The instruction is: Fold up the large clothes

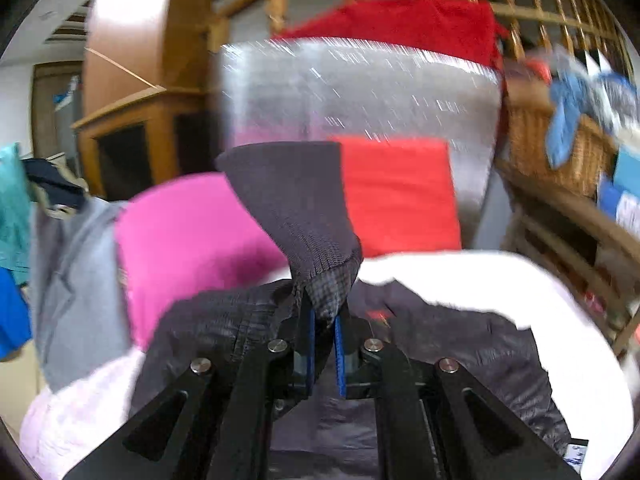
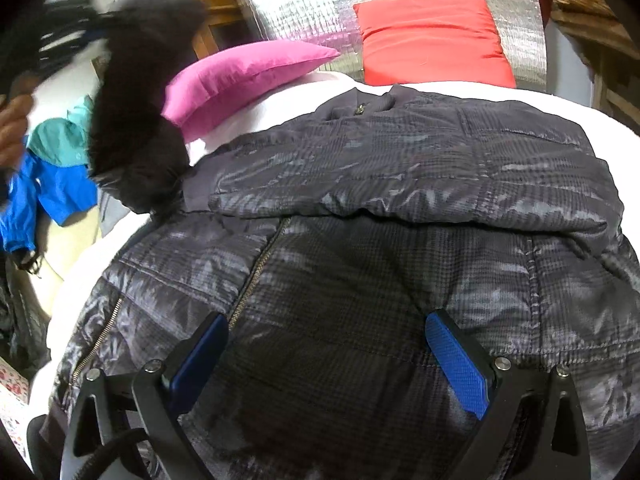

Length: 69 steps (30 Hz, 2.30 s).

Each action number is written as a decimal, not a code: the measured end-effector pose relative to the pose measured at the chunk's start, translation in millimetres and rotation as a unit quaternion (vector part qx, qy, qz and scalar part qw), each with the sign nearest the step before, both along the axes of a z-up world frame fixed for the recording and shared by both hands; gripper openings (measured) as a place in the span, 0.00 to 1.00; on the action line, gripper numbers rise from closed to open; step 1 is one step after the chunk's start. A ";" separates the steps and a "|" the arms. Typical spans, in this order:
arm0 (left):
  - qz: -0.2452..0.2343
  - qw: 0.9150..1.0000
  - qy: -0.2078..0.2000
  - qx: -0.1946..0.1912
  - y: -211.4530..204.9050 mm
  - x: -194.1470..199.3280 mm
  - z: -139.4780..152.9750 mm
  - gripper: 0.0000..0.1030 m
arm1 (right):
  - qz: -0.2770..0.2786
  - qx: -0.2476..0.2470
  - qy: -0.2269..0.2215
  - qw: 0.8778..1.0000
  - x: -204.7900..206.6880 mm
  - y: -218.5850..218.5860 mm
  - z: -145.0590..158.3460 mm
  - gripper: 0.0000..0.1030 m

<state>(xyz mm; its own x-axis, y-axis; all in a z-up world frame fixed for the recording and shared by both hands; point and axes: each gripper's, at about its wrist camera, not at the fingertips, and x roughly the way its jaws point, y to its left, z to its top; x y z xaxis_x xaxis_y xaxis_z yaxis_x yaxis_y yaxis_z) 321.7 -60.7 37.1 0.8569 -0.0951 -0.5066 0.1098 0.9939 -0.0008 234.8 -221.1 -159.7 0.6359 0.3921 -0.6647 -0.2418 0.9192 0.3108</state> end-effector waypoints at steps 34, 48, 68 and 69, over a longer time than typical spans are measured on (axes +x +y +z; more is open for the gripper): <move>0.084 0.981 0.050 -0.168 82.4 -73.4 -122.5 0.76 | -0.089 0.245 0.068 0.963 31.0 -56.5 33.7 0.97; 0.115 0.964 0.047 -0.236 125.0 -72.6 -118.0 0.76 | -0.197 0.274 0.116 0.934 100.6 -50.1 14.6 0.71; 0.159 0.962 0.070 -0.209 136.0 -58.2 -129.1 0.76 | -0.231 -0.022 0.051 0.971 102.6 -94.8 34.0 0.17; 0.160 0.963 0.073 -0.206 135.0 -56.8 -130.3 0.76 | -0.227 -0.022 0.037 0.973 102.0 -95.5 43.5 0.17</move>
<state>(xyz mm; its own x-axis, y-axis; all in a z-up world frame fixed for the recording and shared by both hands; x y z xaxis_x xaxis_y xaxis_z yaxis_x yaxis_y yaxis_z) 264.9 74.3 -93.2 0.7985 -0.0575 -0.5993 -0.2323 0.8889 -0.3948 336.8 -316.6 -116.3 0.6868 0.0522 -0.7250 0.2130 0.9392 0.2694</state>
